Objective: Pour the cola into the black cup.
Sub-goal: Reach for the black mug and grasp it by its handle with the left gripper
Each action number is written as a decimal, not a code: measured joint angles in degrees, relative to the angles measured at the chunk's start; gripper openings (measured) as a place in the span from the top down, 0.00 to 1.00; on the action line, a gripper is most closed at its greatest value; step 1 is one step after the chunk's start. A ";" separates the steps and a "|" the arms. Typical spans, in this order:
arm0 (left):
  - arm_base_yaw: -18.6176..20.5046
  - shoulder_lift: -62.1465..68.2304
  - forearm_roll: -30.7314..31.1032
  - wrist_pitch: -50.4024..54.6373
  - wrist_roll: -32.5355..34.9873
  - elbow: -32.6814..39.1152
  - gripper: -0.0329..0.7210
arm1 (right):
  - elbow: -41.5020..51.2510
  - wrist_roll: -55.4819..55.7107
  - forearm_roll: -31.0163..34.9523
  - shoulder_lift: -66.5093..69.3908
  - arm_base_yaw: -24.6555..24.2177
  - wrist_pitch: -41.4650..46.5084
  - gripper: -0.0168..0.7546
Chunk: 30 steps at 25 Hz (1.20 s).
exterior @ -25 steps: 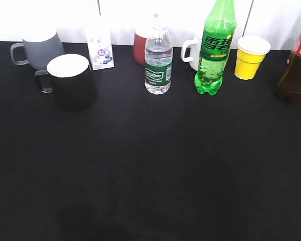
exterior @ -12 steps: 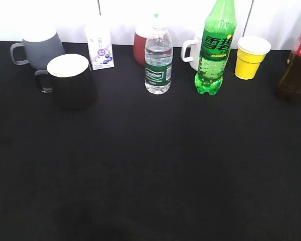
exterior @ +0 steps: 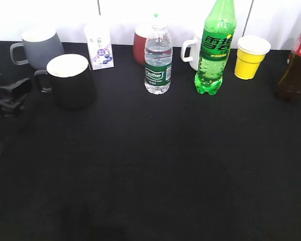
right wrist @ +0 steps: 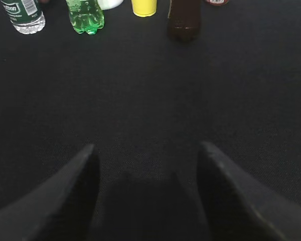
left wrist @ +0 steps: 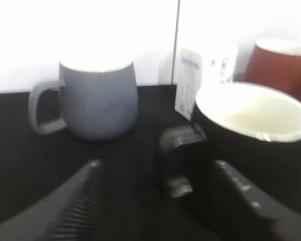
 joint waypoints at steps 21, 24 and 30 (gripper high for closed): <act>0.00 17.32 4.35 0.03 -1.98 -19.89 0.23 | 0.00 0.00 3.93 0.00 0.00 -0.05 0.37; 0.00 19.43 4.95 -0.63 -2.23 -20.82 0.37 | 0.00 0.00 4.03 0.00 0.00 -0.05 0.37; -0.17 19.43 8.24 -1.48 -2.84 -21.08 0.88 | 0.00 0.00 5.52 0.00 0.00 -0.42 0.37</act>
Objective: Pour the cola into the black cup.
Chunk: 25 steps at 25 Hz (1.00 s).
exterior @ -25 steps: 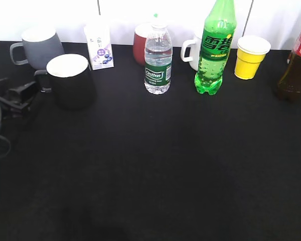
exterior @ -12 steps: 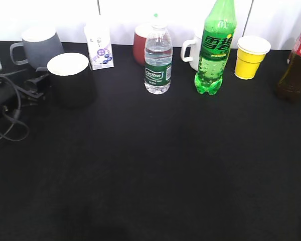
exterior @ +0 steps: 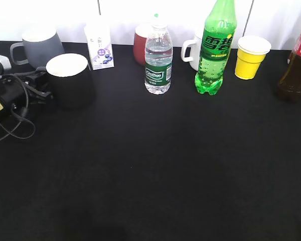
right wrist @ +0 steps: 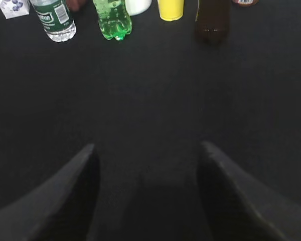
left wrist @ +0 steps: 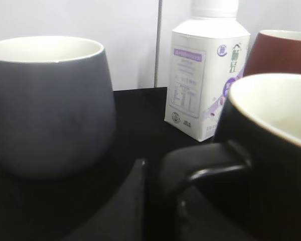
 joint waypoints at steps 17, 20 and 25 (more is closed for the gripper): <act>0.17 -56.31 16.59 19.95 -13.16 13.74 0.90 | 7.52 -3.66 -5.52 55.02 0.00 -79.48 0.52; 0.17 -59.61 16.75 25.10 -17.94 13.81 0.90 | 8.58 -4.45 -5.69 67.94 0.00 -88.94 0.52; 0.17 -59.61 17.04 25.30 -18.85 13.83 0.90 | 8.68 -1.55 -15.04 91.44 -0.06 -118.14 0.52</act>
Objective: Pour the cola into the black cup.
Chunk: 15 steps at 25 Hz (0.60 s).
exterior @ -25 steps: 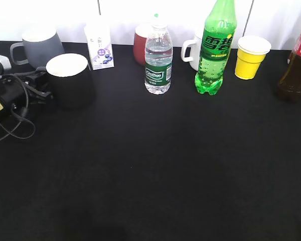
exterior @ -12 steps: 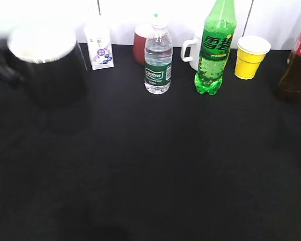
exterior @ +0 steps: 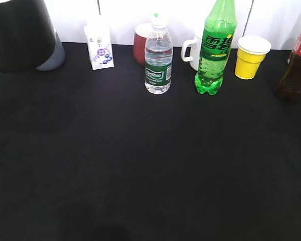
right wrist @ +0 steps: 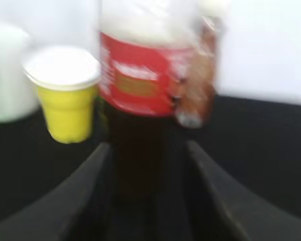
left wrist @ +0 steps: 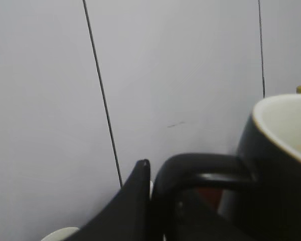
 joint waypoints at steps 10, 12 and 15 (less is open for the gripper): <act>0.00 0.00 0.86 -0.30 -0.04 0.00 0.90 | -7.91 5.01 -0.92 18.50 0.00 -10.27 0.21; 0.00 0.00 2.46 -0.30 -0.04 0.00 0.90 | -10.44 5.01 -1.10 18.50 0.00 -10.31 0.21; 0.00 0.00 2.95 -0.30 -0.04 0.00 0.90 | -14.42 5.24 -2.62 18.52 0.00 -10.26 0.21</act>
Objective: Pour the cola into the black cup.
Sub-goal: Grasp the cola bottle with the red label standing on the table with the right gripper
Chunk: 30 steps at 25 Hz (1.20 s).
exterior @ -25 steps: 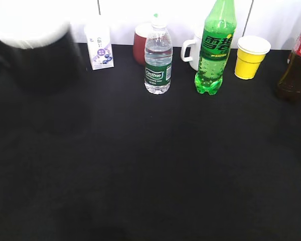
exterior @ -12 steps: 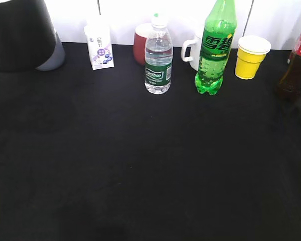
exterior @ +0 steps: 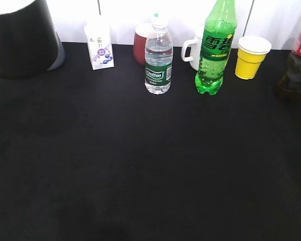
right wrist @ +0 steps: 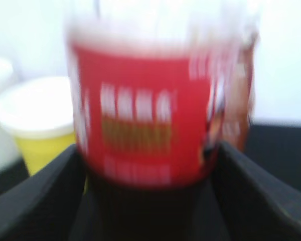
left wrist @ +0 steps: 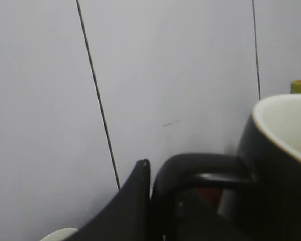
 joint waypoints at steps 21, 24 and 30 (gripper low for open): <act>0.00 0.00 0.00 -1.83 0.00 0.00 0.90 | -3.26 1.62 2.05 -0.06 0.00 11.90 0.22; 0.00 0.00 0.00 -1.88 0.00 0.00 0.90 | -4.00 1.62 2.62 1.07 0.00 11.68 0.22; 0.00 0.00 0.00 -2.05 0.00 0.00 0.90 | -5.72 1.62 2.62 9.54 0.00 0.37 0.22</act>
